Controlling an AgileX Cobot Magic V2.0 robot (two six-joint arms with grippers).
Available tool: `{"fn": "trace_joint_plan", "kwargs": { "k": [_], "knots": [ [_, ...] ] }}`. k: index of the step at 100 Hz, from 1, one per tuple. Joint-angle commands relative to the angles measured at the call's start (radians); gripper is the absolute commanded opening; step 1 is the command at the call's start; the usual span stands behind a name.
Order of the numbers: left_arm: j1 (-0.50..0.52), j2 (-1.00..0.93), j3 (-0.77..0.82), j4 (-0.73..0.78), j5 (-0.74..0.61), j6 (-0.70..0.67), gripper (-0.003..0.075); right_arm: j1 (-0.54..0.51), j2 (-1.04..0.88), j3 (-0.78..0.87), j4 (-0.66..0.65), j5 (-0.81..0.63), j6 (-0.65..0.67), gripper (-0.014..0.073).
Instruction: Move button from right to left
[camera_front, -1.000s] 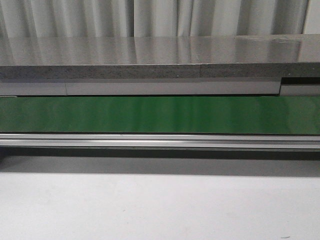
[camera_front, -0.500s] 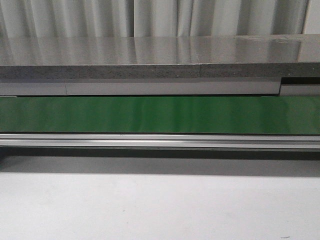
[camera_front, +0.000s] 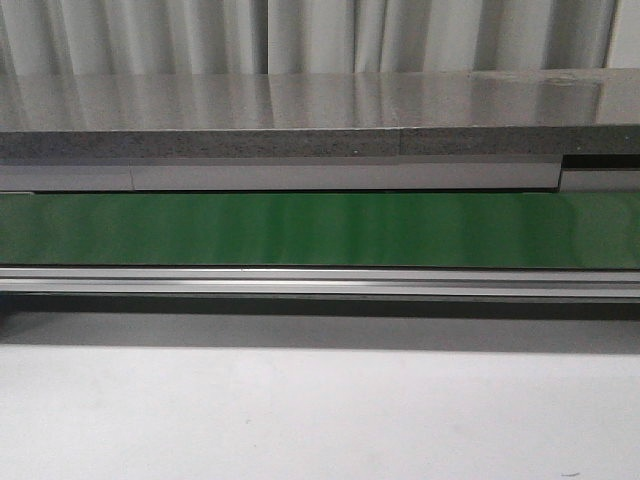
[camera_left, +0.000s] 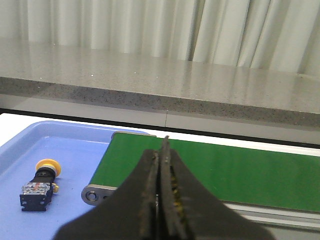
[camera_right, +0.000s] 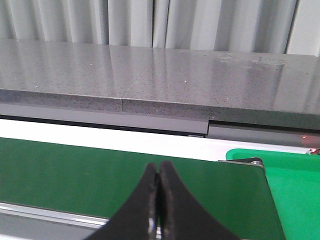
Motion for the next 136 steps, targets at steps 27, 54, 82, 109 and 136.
{"fn": "trace_joint_plan", "kwargs": {
  "k": [27,54,82,109,136],
  "knots": [
    [0.003,-0.032,0.044,0.001,-0.077,-0.009,-0.0020,-0.003,0.012,0.013,-0.137,-0.225,0.064,-0.0059],
    [0.003,-0.032,0.044,0.001,-0.077,-0.009,-0.0020,-0.003,-0.008,0.209,-0.426,-0.415,0.358,-0.0059],
    [0.003,-0.032,0.044,0.001,-0.076,-0.009,-0.0020,-0.009,-0.145,0.304,-0.418,-0.340,0.360,-0.0059],
    [0.003,-0.032,0.044,0.001,-0.076,-0.009,-0.0020,-0.009,-0.145,0.304,-0.418,-0.338,0.360,-0.0059],
    [0.003,-0.032,0.044,0.001,-0.076,-0.009,-0.0020,-0.009,-0.145,0.304,-0.418,-0.338,0.360,-0.0059]
  ]
}}
